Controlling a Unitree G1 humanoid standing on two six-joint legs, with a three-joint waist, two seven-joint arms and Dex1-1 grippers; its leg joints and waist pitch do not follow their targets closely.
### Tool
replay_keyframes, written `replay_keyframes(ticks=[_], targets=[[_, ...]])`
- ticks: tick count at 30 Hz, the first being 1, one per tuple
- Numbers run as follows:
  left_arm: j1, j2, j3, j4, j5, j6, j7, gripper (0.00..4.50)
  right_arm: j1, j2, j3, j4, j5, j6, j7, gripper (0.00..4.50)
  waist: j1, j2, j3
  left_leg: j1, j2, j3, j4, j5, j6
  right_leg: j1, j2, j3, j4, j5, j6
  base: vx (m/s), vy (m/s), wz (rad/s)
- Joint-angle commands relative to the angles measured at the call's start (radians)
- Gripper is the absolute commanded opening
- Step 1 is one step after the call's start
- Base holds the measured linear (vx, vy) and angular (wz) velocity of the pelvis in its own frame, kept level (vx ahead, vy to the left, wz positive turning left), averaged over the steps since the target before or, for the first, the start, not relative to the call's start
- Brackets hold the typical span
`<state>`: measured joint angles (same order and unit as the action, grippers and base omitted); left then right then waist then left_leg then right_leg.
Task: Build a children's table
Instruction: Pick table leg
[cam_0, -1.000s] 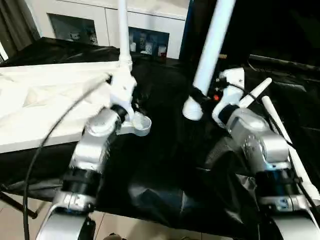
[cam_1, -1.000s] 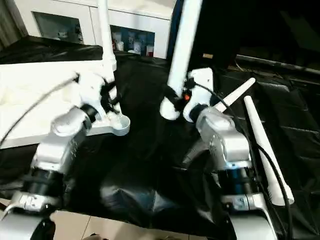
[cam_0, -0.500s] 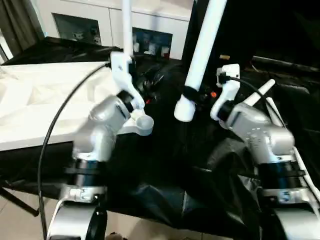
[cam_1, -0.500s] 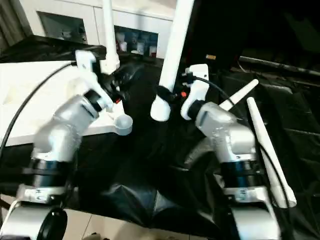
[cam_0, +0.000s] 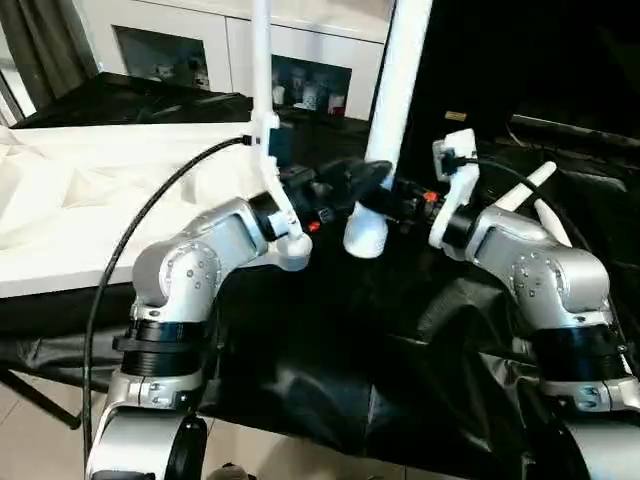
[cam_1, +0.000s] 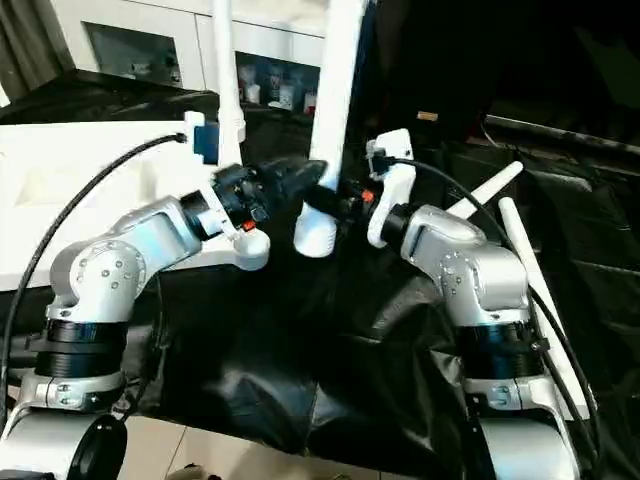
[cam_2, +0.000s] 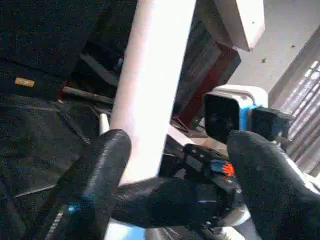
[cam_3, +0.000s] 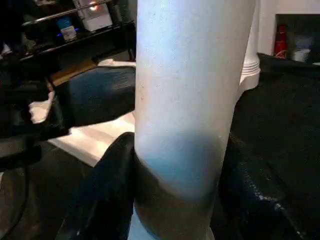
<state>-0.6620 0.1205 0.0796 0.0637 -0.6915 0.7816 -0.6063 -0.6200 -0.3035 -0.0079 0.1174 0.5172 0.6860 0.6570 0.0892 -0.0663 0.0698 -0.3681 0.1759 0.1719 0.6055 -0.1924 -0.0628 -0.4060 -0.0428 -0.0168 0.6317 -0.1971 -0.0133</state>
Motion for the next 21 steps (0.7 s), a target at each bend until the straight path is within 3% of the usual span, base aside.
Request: replay_keyframes(ticks=[1, 6, 9, 17, 18, 21], targets=[[-0.006, -0.002, -0.023, 0.005, 0.009, 0.011, 0.002, 3.99, 0.005, -0.015, 0.01, -0.039, 0.02, 0.02, 0.02, 1.89, 0.001, 0.004, -0.079, 0.009, 0.039, -0.006, -0.057, -0.037, 0.022, 0.067, -0.075, 0.038, -0.061, -0.006, -0.218, 0.0, 0.0, 0.0], [-0.028, -0.019, 0.003, 0.025, -0.029, 0.023, -0.016, 4.47, 0.034, -0.038, 0.054, -0.088, 0.025, 0.042, 0.079, 1.89, 0.003, 0.002, -0.079, 0.009, 0.039, -0.007, -0.057, -0.037, 0.025, 0.068, -0.077, 0.038, -0.062, -0.007, -0.218, 0.0, 0.0, 0.0], [-0.038, -0.017, 0.01, 0.04, -0.041, 0.028, -0.025, 4.5, 0.046, -0.05, 0.074, -0.109, 0.025, 0.049, 0.106, 1.89, 0.003, 0.004, -0.079, 0.01, 0.04, -0.007, -0.057, -0.044, 0.022, 0.066, -0.078, 0.038, -0.063, -0.027, -0.219, 0.0, 0.0, 0.0], [-0.082, 0.003, 0.04, 0.113, -0.036, 0.016, -0.03, 4.5, 0.06, -0.064, 0.088, -0.133, 0.018, 0.059, 0.132, 1.89, 0.003, 0.005, -0.079, 0.01, 0.039, -0.008, -0.057, -0.043, 0.017, 0.066, -0.078, 0.038, -0.063, -0.024, -0.216, 0.0, 0.0, 0.0], [-0.084, 0.003, 0.046, 0.114, -0.044, 0.022, -0.029, 4.21, 0.061, -0.065, 0.088, -0.134, 0.019, 0.059, 0.133, 1.89, 0.004, 0.005, -0.08, 0.01, 0.039, -0.008, -0.057, -0.043, 0.016, 0.067, -0.078, 0.038, -0.063, -0.019, -0.219, 0.0, 0.0, 0.0], [-0.087, 0.01, 0.048, 0.111, -0.061, 0.051, -0.04, 4.14, 0.065, -0.07, 0.093, -0.14, 0.019, 0.058, 0.141, 1.89, 0.005, 0.007, -0.081, 0.009, 0.04, -0.009, -0.056, -0.04, 0.016, 0.068, -0.079, 0.037, -0.059, -0.004, -0.228, 0.0, 0.0, 0.0]])
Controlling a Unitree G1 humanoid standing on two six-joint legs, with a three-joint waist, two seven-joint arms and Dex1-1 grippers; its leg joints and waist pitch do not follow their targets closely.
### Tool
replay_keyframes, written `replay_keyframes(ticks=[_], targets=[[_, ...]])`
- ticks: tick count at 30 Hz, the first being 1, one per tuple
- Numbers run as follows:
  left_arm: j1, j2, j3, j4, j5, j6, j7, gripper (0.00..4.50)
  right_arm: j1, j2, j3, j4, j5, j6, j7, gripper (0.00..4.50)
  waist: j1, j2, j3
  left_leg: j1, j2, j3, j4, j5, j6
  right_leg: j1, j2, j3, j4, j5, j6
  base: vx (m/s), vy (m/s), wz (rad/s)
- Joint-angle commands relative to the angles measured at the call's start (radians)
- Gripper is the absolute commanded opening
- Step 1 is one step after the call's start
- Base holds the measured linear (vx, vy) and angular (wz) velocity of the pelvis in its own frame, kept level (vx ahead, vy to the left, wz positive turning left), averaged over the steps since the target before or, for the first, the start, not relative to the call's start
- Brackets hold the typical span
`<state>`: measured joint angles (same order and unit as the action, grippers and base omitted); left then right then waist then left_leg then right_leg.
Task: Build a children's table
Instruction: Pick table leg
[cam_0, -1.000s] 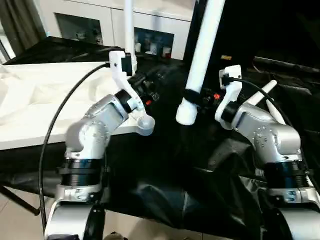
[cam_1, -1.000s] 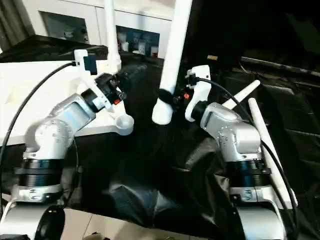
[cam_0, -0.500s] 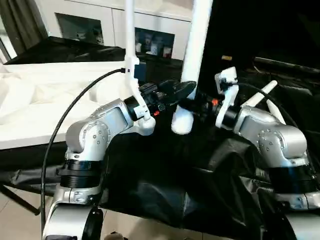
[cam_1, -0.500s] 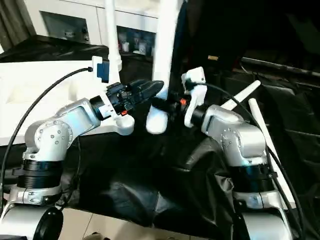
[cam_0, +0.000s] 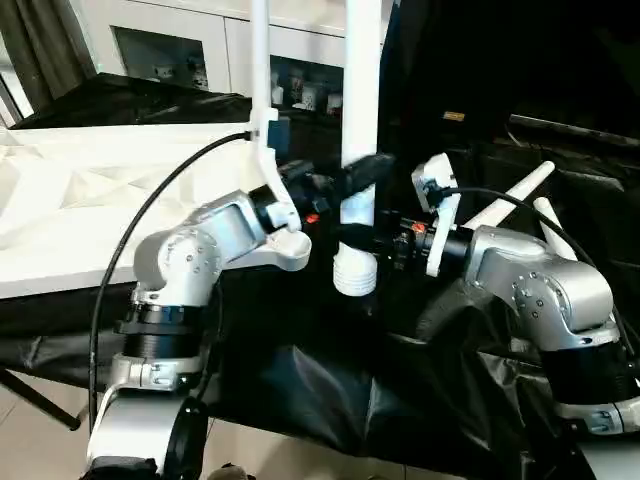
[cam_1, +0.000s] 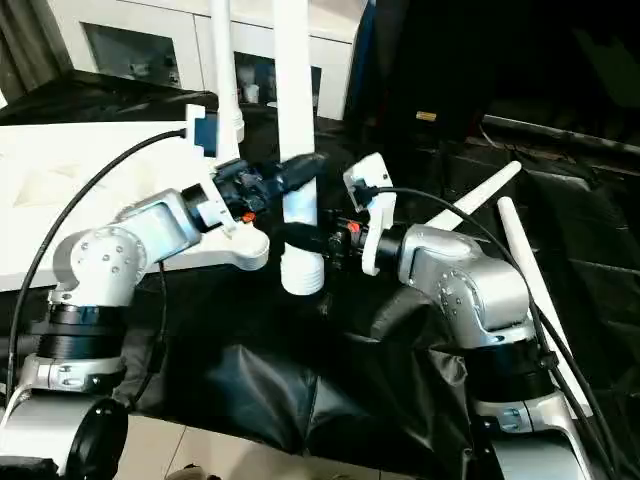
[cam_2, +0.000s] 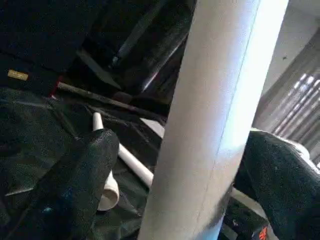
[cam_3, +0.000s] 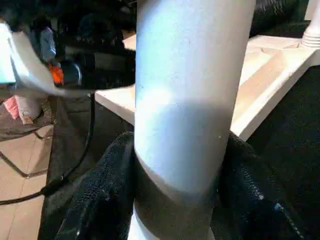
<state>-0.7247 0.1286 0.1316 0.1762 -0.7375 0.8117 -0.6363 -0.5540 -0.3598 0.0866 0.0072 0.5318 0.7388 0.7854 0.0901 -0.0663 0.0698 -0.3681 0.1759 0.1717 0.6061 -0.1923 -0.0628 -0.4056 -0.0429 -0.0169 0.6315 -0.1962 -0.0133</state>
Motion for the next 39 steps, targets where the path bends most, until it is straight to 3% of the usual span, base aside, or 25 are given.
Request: replay_keyframes(ticks=[1, 2, 3, 6, 8, 10, 12, 14, 16, 23, 28, 31, 34, 39], targets=[[-0.024, 0.005, -0.007, -0.003, -0.018, 0.028, -0.017, 4.14, 0.0, -0.013, -0.001, -0.031, 0.003, 0.005, 0.014, 1.89, 0.004, 0.006, -0.08, 0.009, 0.039, -0.009, -0.057, -0.039, 0.017, 0.067, -0.078, 0.037, -0.06, -0.002, -0.229, 0.0, 0.0, 0.0], [-0.023, 0.009, -0.011, -0.006, -0.02, 0.035, -0.026, 4.08, 0.001, -0.013, 0.0, -0.033, 0.003, 0.005, 0.015, 1.89, 0.004, 0.007, -0.08, 0.01, 0.04, -0.008, -0.057, -0.041, 0.018, 0.066, -0.078, 0.037, -0.059, -0.002, -0.231, 0.0, 0.0, 0.0], [-0.022, 0.012, -0.014, -0.006, -0.021, 0.038, -0.032, 3.74, 0.001, -0.013, 0.0, -0.033, 0.002, 0.005, 0.015, 1.89, 0.004, 0.009, -0.08, 0.01, 0.039, -0.009, -0.057, -0.042, 0.018, 0.066, -0.078, 0.037, -0.06, -0.004, -0.231, 0.0, 0.0, 0.0], [-0.023, 0.037, -0.053, 0.002, 0.035, 0.004, -0.048, 3.7, 0.002, -0.014, 0.002, -0.033, 0.002, 0.003, 0.017, 1.89, 0.003, 0.008, -0.079, 0.01, 0.04, -0.009, -0.058, -0.052, 0.014, 0.067, -0.079, 0.038, -0.063, -0.025, -0.224, 0.0, 0.0, 0.0], [-0.022, 0.052, -0.083, 0.002, 0.071, -0.021, -0.064, 3.33, 0.001, -0.015, 0.003, -0.034, 0.002, 0.002, 0.018, 1.89, 0.003, 0.01, -0.079, 0.012, 0.042, -0.01, -0.06, -0.054, 0.012, 0.066, -0.079, 0.038, -0.064, -0.032, -0.216, 0.0, 0.0, 0.0], [-0.02, 0.059, -0.104, -0.003, 0.081, -0.031, -0.082, 3.27, 0.002, -0.014, 0.006, -0.036, 0.0, 0.004, 0.021, 1.89, 0.004, 0.01, -0.08, 0.011, 0.041, -0.01, -0.06, -0.047, 0.011, 0.066, -0.08, 0.038, -0.062, -0.028, -0.213, 0.0, 0.0, 0.0], [-0.02, 0.058, -0.106, -0.006, 0.079, -0.037, -0.092, 3.22, 0.002, -0.014, 0.009, -0.037, -0.002, 0.004, 0.023, 1.89, 0.003, 0.009, -0.08, 0.011, 0.041, -0.009, -0.059, -0.042, 0.008, 0.067, -0.08, 0.038, -0.06, -0.012, -0.22, 0.0, 0.0, 0.0], [-0.021, 0.061, -0.113, -0.008, 0.086, -0.051, -0.099, 2.85, 0.003, -0.015, 0.011, -0.038, -0.003, 0.004, 0.024, 1.89, 0.003, 0.011, -0.08, 0.011, 0.041, -0.009, -0.059, -0.048, 0.008, 0.066, -0.079, 0.038, -0.06, -0.007, -0.227, 0.0, 0.0, 0.0], [-0.021, 0.062, -0.114, -0.008, 0.088, -0.057, -0.102, 2.81, 0.003, -0.015, 0.011, -0.039, -0.003, 0.005, 0.024, 1.89, 0.003, 0.01, -0.08, 0.01, 0.041, -0.009, -0.059, -0.051, 0.008, 0.068, -0.079, 0.038, -0.06, -0.009, -0.227, 0.0, 0.0, 0.0], [-0.033, 0.073, -0.124, -0.002, 0.109, -0.095, -0.139, 2.03, 0.002, -0.016, 0.016, -0.038, -0.016, -0.002, 0.016, 1.89, 0.002, 0.01, -0.08, 0.011, 0.041, -0.009, -0.059, -0.053, 0.004, 0.068, -0.079, 0.038, -0.06, -0.011, -0.226, 0.0, 0.0, 0.0], [-0.041, 0.081, -0.124, 0.001, 0.114, -0.1, -0.147, 1.91, -0.004, -0.014, 0.019, -0.027, -0.035, -0.025, 0.009, 1.89, 0.002, 0.009, -0.08, 0.011, 0.041, -0.009, -0.059, -0.053, 0.003, 0.067, -0.079, 0.038, -0.06, -0.014, -0.226, 0.0, 0.0, 0.0], [-0.041, 0.093, -0.133, -0.013, 0.108, -0.096, -0.173, 1.89, -0.012, -0.007, 0.008, -0.015, -0.007, 0.002, 0.02, 2.59, 0.002, 0.011, -0.08, 0.012, 0.041, -0.009, -0.059, -0.05, 0.005, 0.066, -0.079, 0.038, -0.058, -0.006, -0.23, 0.0, 0.0, 0.0], [-0.038, 0.107, -0.144, -0.035, 0.091, -0.079, -0.229, 1.89, -0.019, -0.016, 0.002, -0.021, 0.033, 0.035, 0.063, 2.78, 0.002, 0.013, -0.08, 0.013, 0.042, -0.009, -0.06, -0.051, 0.008, 0.066, -0.079, 0.037, -0.058, -0.006, -0.233, 0.0, 0.0, 0.0], [-0.034, 0.143, -0.175, -0.064, 0.07, -0.063, -0.322, 1.88, -0.019, -0.074, 0.042, -0.039, 0.058, 0.074, 0.172, 3.34, 0.003, 0.013, -0.079, 0.012, 0.042, -0.009, -0.059, -0.061, 0.01, 0.068, -0.079, 0.038, -0.058, -0.006, -0.24, 0.0, 0.0, 0.0]])
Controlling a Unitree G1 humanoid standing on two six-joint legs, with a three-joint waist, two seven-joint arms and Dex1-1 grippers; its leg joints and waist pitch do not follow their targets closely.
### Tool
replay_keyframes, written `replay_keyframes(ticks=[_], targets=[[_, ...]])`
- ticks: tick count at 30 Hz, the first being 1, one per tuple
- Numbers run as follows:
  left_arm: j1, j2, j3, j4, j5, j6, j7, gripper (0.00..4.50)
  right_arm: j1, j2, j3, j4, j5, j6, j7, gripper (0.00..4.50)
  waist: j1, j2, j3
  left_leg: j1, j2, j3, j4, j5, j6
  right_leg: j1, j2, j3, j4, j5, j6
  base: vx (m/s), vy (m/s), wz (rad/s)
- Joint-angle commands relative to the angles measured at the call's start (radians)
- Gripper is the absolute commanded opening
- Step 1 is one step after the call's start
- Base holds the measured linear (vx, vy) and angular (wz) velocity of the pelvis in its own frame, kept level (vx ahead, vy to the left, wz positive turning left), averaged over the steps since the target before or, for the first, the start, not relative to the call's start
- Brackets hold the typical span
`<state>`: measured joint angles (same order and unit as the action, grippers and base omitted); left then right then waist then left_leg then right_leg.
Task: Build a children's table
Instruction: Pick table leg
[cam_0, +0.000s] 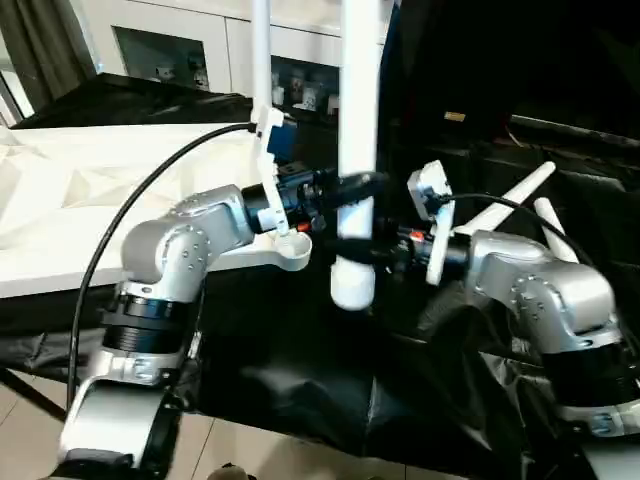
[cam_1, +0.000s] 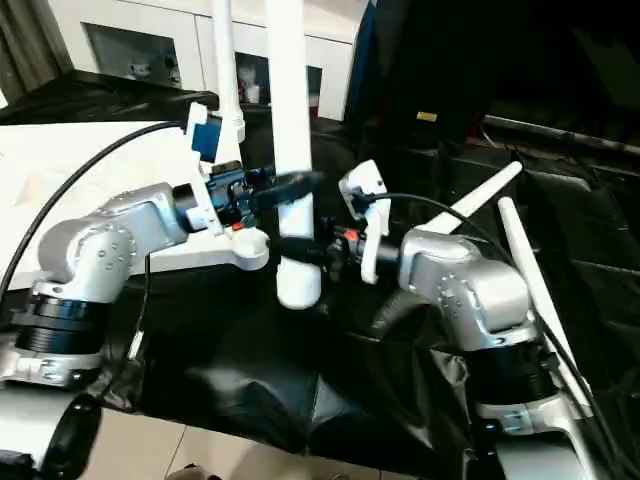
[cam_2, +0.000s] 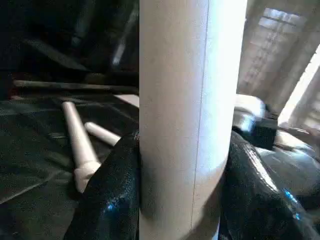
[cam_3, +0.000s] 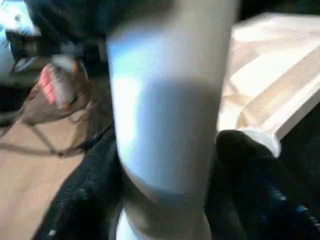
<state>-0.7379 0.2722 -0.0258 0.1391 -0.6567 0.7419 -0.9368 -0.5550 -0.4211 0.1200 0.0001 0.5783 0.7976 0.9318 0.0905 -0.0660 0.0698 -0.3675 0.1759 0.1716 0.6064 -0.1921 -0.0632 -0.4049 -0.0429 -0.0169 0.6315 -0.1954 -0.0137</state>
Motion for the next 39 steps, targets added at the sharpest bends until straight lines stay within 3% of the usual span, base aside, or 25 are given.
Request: replay_keyframes(ticks=[1, 6, 25, 39], targets=[[-0.022, 0.003, -0.021, -0.027, -0.011, 0.007, -0.03, 1.88, -0.018, -0.019, 0.014, -0.034, 0.012, 0.017, 0.037, 3.34, 0.003, 0.01, -0.078, 0.012, 0.042, -0.009, -0.06, -0.065, 0.011, 0.066, -0.079, 0.037, -0.059, -0.017, -0.24, 0.0, 0.0, 0.0], [-0.03, 0.023, -0.035, -0.028, -0.008, 0.002, -0.092, 1.88, -0.019, -0.061, 0.051, -0.04, 0.019, 0.043, 0.108, 3.5, 0.003, 0.009, -0.078, 0.012, 0.043, -0.009, -0.06, -0.068, 0.008, 0.065, -0.081, 0.038, -0.061, -0.046, -0.232, 0.0, 0.0, 0.0], [-0.019, 0.017, -0.046, -0.055, -0.021, 0.001, -0.126, 1.88, -0.025, -0.023, 0.041, -0.019, 0.024, 0.054, 0.094, 3.5, 0.005, 0.009, -0.08, 0.011, 0.043, -0.009, -0.059, -0.058, 0.004, 0.066, -0.082, 0.037, -0.059, -0.032, -0.24, 0.0, 0.0, 0.0], [-0.005, 0.022, -0.05, -0.07, -0.029, 0.013, -0.141, 1.88, -0.02, -0.013, 0.03, -0.018, 0.036, 0.066, 0.088, 2.22, 0.005, 0.01, -0.08, 0.011, 0.042, -0.009, -0.058, -0.054, 0.004, 0.066, -0.081, 0.037, -0.058, -0.026, -0.239, 0.0, 0.0, 0.0]])
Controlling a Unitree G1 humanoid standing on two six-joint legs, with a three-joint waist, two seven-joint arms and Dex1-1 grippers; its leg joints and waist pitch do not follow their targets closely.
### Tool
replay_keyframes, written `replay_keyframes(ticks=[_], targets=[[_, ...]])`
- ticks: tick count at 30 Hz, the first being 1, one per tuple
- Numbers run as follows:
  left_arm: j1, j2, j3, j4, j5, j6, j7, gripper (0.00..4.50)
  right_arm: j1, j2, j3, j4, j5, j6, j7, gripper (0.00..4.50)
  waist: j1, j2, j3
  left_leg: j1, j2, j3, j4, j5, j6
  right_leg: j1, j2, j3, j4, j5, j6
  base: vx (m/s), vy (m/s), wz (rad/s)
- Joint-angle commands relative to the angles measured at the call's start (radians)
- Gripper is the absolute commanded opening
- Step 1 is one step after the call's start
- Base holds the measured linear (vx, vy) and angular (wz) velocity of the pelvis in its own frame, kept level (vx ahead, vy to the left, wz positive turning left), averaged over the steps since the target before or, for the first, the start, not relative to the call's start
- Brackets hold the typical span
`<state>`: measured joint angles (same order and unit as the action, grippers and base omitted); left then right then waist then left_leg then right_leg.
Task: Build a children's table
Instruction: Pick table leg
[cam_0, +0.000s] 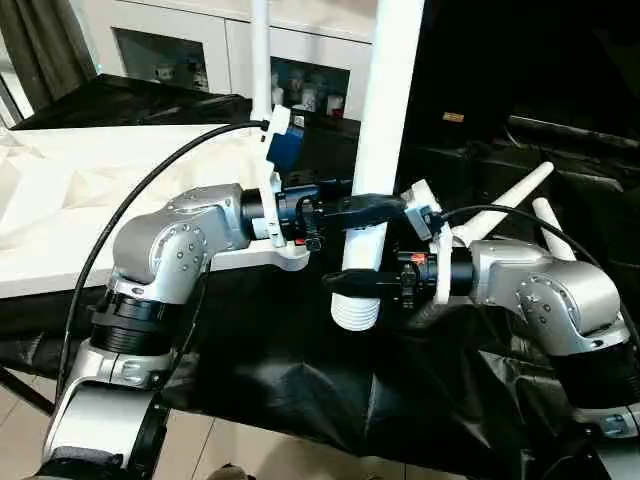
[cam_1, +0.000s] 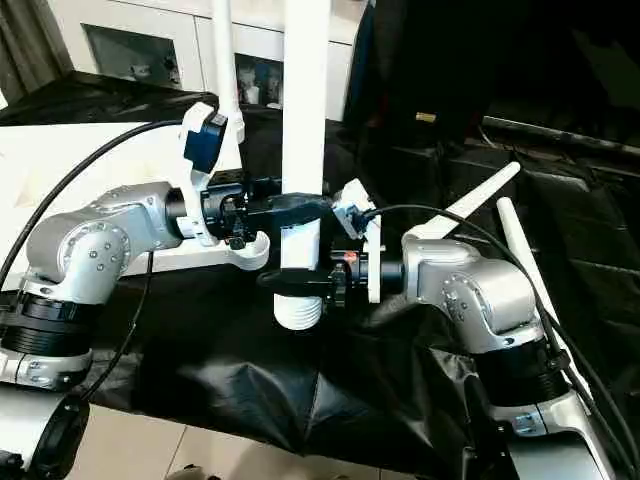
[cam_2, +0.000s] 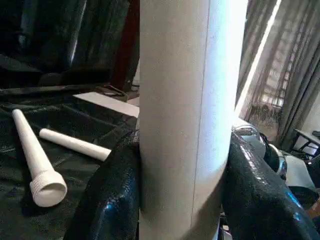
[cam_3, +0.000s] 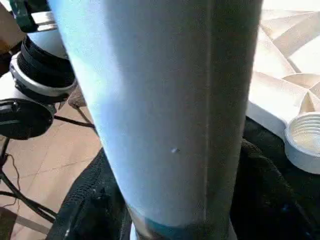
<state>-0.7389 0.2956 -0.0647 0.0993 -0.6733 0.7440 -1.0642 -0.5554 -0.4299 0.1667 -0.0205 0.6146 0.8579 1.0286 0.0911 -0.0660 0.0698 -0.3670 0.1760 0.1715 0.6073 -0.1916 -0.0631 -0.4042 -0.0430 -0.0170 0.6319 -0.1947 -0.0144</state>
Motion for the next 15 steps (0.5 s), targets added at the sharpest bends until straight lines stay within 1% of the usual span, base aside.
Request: replay_keyframes(ticks=[1, 5, 6, 7, 8, 9, 10, 11, 12, 13, 14, 15], targets=[[-0.003, 0.0, -0.012, -0.031, -0.012, 0.012, -0.016, 1.88, -0.019, -0.004, -0.017, 0.002, 0.0, 0.006, -0.008, 2.15, 0.004, 0.011, -0.08, 0.011, 0.042, -0.009, -0.059, -0.056, 0.003, 0.065, -0.081, 0.037, -0.058, -0.029, -0.238, 0.0, 0.0, 0.0], [0.0, 0.003, -0.023, -0.033, -0.006, 0.012, -0.023, 1.88, -0.019, -0.004, -0.017, 0.003, 0.001, 0.006, -0.005, 2.05, 0.004, 0.011, -0.08, 0.011, 0.043, -0.009, -0.06, -0.06, 0.0, 0.065, -0.081, 0.036, -0.059, -0.034, -0.238, 0.0, 0.0, 0.0], [0.002, 0.003, -0.03, -0.033, 0.018, -0.008, -0.007, 1.88, -0.018, -0.002, -0.017, 0.003, 0.0, 0.004, -0.007, 2.05, 0.004, 0.011, -0.08, 0.011, 0.043, -0.009, -0.06, -0.062, 0.0, 0.065, -0.081, 0.036, -0.059, -0.036, -0.237, 0.0, 0.0, 0.0], [0.002, 0.003, -0.032, -0.032, 0.022, -0.009, -0.005, 1.88, -0.018, -0.002, -0.017, 0.003, 0.0, 0.004, -0.007, 2.05, 0.004, 0.012, -0.08, 0.011, 0.043, -0.01, -0.06, -0.063, -0.001, 0.065, -0.081, 0.036, -0.059, -0.036, -0.237, 0.0, 0.0, 0.0], [0.001, 0.005, -0.039, -0.028, 0.032, -0.013, 0.0, 2.23, -0.018, 0.0, -0.017, 0.003, 0.0, 0.002, -0.01, 2.04, 0.004, 0.011, -0.08, 0.011, 0.043, -0.01, -0.06, -0.061, -0.002, 0.065, -0.081, 0.036, -0.059, -0.034, -0.236, 0.0, 0.0, 0.0], [0.003, 0.007, -0.046, -0.027, 0.042, -0.023, -0.004, 2.44, -0.018, 0.002, -0.018, 0.003, 0.0, 0.001, -0.013, 2.04, 0.004, 0.012, -0.081, 0.011, 0.043, -0.01, -0.06, -0.059, -0.001, 0.065, -0.081, 0.036, -0.058, -0.029, -0.237, 0.0, 0.0, 0.0], [0.004, 0.003, -0.039, -0.017, 0.043, -0.023, 0.008, 2.58, -0.016, 0.008, -0.021, 0.004, -0.002, -0.003, -0.022, 2.04, 0.004, 0.013, -0.081, 0.011, 0.043, -0.01, -0.06, -0.057, 0.0, 0.065, -0.08, 0.036, -0.057, -0.023, -0.237, 0.0, 0.0, 0.0], [0.006, -0.008, -0.016, -0.008, 0.028, -0.016, 0.024, 2.66, -0.013, 0.014, -0.026, 0.002, -0.002, -0.006, -0.033, 2.03, 0.003, 0.012, -0.081, 0.011, 0.043, -0.009, -0.06, -0.058, 0.001, 0.065, -0.082, 0.037, -0.058, -0.021, -0.238, 0.0, 0.0, 0.0], [0.008, -0.013, -0.007, -0.007, 0.022, -0.016, 0.028, 2.66, -0.011, 0.017, -0.029, 0.002, -0.001, -0.007, -0.038, 2.03, 0.004, 0.01, -0.081, 0.01, 0.043, -0.009, -0.059, -0.054, 0.001, 0.066, -0.082, 0.037, -0.056, -0.017, -0.239, 0.0, 0.0, 0.0], [0.012, -0.022, 0.009, -0.004, 0.017, -0.024, 0.044, 2.79, -0.007, 0.023, -0.034, 0.0, -0.001, -0.009, -0.047, 1.99, 0.004, 0.011, -0.082, 0.01, 0.043, -0.01, -0.059, -0.052, -0.001, 0.066, -0.082, 0.036, -0.056, -0.016, -0.243, 0.0, 0.0, 0.0], [0.015, -0.032, 0.021, 0.0, 0.022, -0.05, 0.058, 3.01, -0.003, 0.027, -0.04, 0.0, -0.002, -0.013, -0.056, 1.95, 0.004, 0.008, -0.082, 0.01, 0.042, -0.009, -0.059, -0.051, -0.001, 0.067, -0.082, 0.036, -0.057, -0.014, -0.243, 0.0, 0.0, 0.0], [0.018, -0.039, 0.029, 0.002, 0.027, -0.069, 0.067, 3.04, -0.001, 0.031, -0.043, 0.0, -0.002, -0.015, -0.063, 1.94, 0.005, 0.008, -0.081, 0.009, 0.042, -0.009, -0.059, -0.05, -0.001, 0.067, -0.083, 0.037, -0.057, -0.013, -0.243, 0.0, 0.0, 0.0]])
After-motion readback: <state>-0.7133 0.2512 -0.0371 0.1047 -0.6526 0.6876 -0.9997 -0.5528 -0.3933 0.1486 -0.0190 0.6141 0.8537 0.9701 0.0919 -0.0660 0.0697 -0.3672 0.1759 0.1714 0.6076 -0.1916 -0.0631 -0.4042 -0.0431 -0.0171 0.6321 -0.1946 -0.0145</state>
